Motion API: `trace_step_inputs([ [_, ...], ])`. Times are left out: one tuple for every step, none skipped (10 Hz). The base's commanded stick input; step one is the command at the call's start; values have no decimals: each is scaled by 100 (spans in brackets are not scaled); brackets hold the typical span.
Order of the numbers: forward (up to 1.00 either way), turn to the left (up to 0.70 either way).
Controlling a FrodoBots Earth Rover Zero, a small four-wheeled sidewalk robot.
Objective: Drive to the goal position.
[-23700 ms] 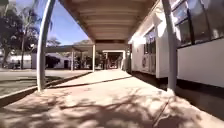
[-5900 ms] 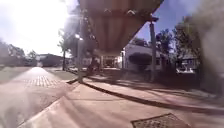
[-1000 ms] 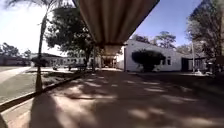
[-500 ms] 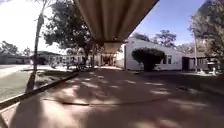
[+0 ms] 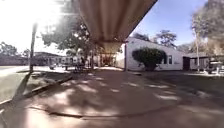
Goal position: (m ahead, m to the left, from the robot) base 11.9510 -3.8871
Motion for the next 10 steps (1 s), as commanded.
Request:
trace_step_inputs([
  [70,0],
  [70,0],
  [70,0],
  [70,0],
  [70,0],
  [70,0],
  [70,0],
  [70,2],
  [70,19],
  [70,35],
])
